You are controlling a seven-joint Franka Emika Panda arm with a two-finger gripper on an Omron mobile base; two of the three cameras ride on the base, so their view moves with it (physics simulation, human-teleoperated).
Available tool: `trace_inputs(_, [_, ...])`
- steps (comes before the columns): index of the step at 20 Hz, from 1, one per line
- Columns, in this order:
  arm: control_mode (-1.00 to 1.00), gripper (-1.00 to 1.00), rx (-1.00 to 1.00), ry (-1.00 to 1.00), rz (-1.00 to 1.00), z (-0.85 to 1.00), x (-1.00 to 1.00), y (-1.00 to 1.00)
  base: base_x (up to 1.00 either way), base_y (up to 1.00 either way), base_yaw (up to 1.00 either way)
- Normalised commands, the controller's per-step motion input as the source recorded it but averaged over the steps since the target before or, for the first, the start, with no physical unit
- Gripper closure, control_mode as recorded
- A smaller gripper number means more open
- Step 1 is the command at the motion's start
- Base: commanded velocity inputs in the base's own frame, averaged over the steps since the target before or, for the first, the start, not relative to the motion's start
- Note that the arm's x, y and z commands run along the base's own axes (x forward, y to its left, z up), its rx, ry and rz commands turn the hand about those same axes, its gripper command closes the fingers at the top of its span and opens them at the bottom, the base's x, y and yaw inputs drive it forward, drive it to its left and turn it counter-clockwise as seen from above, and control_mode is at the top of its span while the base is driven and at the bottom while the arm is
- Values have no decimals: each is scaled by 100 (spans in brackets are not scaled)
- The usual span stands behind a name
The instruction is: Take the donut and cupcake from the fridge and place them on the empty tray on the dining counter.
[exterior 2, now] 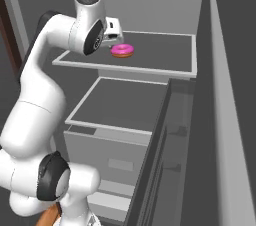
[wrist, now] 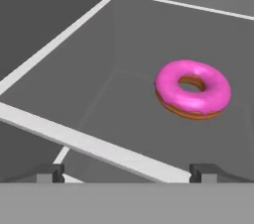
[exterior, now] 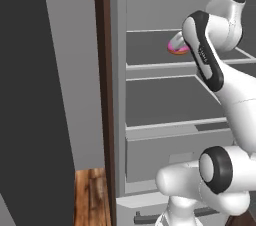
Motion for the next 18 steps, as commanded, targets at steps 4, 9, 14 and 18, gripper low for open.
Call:
trace_inputs(4, [-100, -100, -3, 3, 2, -16, 46, 0, 0, 0, 0])
trace_inputs(9, [-100, -100, -1, 0, 4, -31, 54, -1, 0, 0, 0])
trace_inputs(14, [-100, -100, -8, 0, 0, -13, 34, -5, 0, 0, 0])
trace_inputs(18, [-100, -100, -7, 0, 0, -12, 35, -7, 0, 0, 0])
